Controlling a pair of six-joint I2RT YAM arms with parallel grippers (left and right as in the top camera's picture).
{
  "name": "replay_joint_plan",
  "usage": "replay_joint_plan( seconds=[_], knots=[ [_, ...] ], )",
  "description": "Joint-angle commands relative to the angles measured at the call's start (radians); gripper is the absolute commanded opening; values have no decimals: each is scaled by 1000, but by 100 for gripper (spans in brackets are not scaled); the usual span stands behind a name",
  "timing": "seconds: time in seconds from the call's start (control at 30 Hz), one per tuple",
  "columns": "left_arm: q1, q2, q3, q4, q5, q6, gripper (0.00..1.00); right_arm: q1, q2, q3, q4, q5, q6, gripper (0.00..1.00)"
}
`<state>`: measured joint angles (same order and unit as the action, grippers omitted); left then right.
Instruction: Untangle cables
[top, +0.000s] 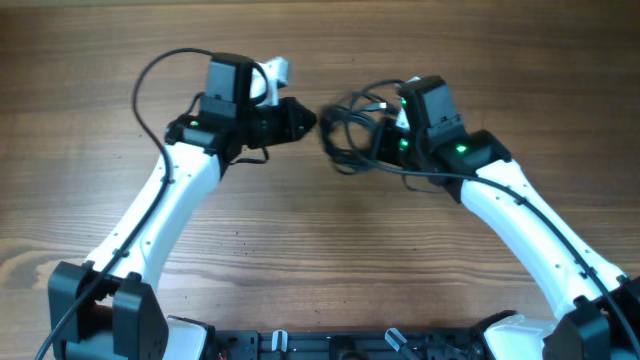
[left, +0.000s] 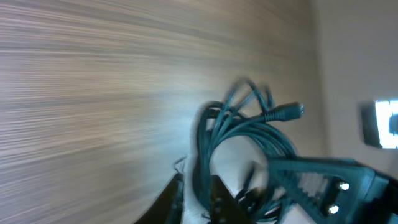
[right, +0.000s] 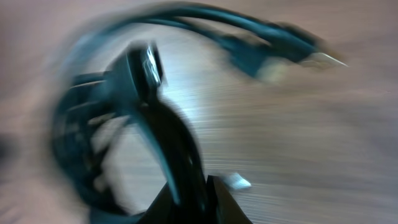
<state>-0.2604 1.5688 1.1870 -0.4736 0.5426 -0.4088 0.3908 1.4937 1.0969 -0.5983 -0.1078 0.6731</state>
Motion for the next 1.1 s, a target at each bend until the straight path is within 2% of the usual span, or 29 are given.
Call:
replay_joint_plan(
  seconds=[0.0,0.07,0.2,0.3,0.33,0.37,0.4,0.43,0.47,0.5,0.63,0.77,0.83,0.97,1.0,1.07],
  knots=[
    [21,2,24,-40,-178,39,15,-35,16,-26,-1,86,-21,4],
    [11,18,24,-40,-185,39,11,-35,16,-26,-1,79,-28,4],
    [-6,53,24,-40,-185,42,11,-35,16,-26,19,35,-89,6],
    [-21,79,24,-40,-185,71,14,-35,16,-26,35,-10,-131,13],
    [-25,84,24,-40,-185,82,15,-35,16,-26,37,-14,-134,20],
    [-29,90,24,-40,-185,92,16,-35,16,-26,38,-14,-140,32],
    [-32,91,24,-40,-185,100,18,-35,16,-26,37,-14,-145,50],
    [-38,96,24,-40,-185,119,18,-36,16,-26,36,-14,-147,75],
    [-43,98,24,-40,-185,129,19,-39,16,-26,36,-14,-146,91],
    [-48,98,24,-39,-185,145,20,-44,16,-25,36,-14,-146,100],
    [-75,98,24,-22,-173,201,24,-119,14,-25,24,-38,-96,100],
    [-145,100,24,27,-174,228,29,-257,14,-25,11,-142,-129,100],
    [-204,115,24,101,-191,231,29,-342,14,-25,10,-217,-189,100],
    [-272,185,24,204,-319,228,26,-425,14,-25,3,-280,-229,100],
    [-277,209,24,218,-350,207,23,-433,14,-25,-2,-280,-230,100],
    [-276,262,24,241,-370,149,24,-437,14,-25,-8,-279,-257,100]
  ],
)
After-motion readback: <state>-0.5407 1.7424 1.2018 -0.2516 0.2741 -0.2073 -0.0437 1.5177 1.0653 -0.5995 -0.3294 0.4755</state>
